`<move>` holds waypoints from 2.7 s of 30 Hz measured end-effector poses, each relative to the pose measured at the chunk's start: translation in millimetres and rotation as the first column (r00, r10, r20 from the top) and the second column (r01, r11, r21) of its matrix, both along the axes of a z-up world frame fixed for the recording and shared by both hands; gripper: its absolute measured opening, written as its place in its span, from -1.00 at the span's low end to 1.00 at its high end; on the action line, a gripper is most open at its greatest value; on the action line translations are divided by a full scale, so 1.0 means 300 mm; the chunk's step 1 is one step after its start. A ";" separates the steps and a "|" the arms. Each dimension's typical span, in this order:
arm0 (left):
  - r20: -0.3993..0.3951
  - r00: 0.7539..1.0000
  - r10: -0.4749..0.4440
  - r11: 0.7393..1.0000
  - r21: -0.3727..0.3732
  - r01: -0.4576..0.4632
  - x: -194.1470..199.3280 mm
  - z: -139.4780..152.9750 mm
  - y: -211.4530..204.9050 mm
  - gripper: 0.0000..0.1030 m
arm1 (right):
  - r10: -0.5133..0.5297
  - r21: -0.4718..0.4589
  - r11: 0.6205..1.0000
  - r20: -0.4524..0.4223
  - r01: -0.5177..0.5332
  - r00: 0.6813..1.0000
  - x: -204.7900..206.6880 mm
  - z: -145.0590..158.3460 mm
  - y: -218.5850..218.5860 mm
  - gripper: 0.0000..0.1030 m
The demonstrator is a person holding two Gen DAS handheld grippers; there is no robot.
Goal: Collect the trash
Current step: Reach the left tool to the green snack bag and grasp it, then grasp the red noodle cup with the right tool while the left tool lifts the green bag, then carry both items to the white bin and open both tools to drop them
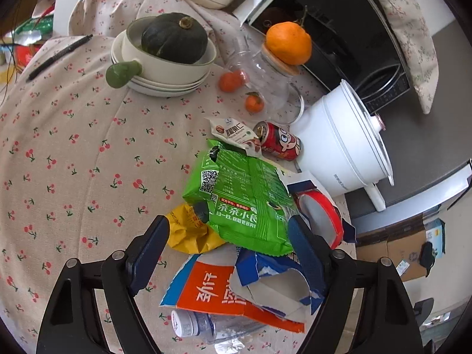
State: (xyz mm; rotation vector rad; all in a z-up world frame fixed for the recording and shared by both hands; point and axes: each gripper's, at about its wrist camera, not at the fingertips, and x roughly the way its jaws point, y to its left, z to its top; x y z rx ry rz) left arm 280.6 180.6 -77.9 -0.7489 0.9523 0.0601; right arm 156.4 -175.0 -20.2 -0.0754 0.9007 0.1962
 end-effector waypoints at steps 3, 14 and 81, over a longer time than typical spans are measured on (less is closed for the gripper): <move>-0.008 1.000 0.030 0.996 -0.085 -0.030 0.031 -0.043 0.018 0.20 | -0.002 -0.006 1.000 0.001 0.002 1.000 0.006 -0.004 0.005 0.99; 0.145 0.989 0.002 0.997 -0.082 0.010 -0.066 0.115 -0.014 -1.00 | -0.036 -0.019 0.999 -0.014 0.035 0.999 0.019 -0.030 -0.018 0.99; 0.423 0.856 -0.296 0.949 0.228 0.216 -0.769 0.460 -0.204 -1.00 | 0.061 0.198 0.974 0.224 -0.107 0.973 -0.064 0.322 0.013 -0.68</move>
